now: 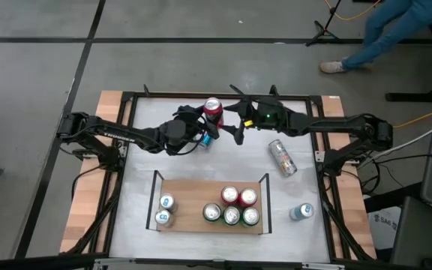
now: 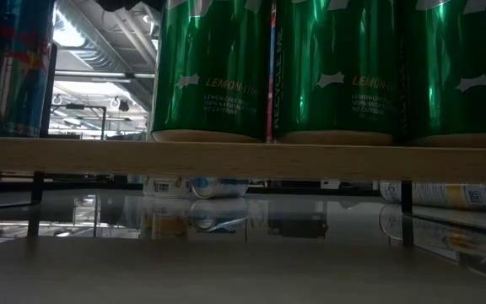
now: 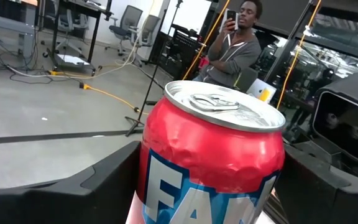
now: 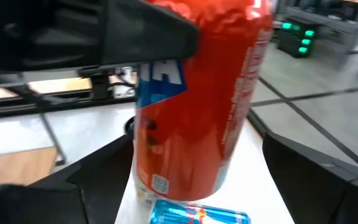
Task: Place canned beverage on shelf
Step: Put the red soda can on the shelf aligned with the other red soda can
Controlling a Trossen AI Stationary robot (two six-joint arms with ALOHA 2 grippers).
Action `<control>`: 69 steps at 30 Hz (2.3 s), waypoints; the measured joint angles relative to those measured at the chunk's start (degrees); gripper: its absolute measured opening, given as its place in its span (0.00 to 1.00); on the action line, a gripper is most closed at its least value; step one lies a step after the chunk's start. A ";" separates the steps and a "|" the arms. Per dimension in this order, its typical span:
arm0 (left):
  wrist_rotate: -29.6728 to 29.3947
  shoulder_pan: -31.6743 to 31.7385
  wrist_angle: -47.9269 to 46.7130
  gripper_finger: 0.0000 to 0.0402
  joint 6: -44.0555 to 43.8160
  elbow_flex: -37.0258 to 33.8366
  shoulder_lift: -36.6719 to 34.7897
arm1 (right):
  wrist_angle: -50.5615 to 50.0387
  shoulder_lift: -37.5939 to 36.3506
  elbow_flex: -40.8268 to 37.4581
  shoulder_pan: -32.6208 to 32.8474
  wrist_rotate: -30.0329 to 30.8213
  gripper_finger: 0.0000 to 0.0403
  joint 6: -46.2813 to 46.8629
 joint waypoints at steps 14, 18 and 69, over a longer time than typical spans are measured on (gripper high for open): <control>-0.06 -0.02 1.38 0.75 -0.17 -0.02 0.00 | 6.29 0.44 0.04 1.76 4.52 0.86 1.23; -0.04 -0.02 1.42 0.75 -0.17 -0.02 0.00 | 6.26 0.44 0.04 1.74 4.53 0.86 1.22; 3.24 -0.68 1.12 0.75 -1.57 -0.07 0.00 | 10.82 5.27 0.00 1.72 2.50 0.79 1.07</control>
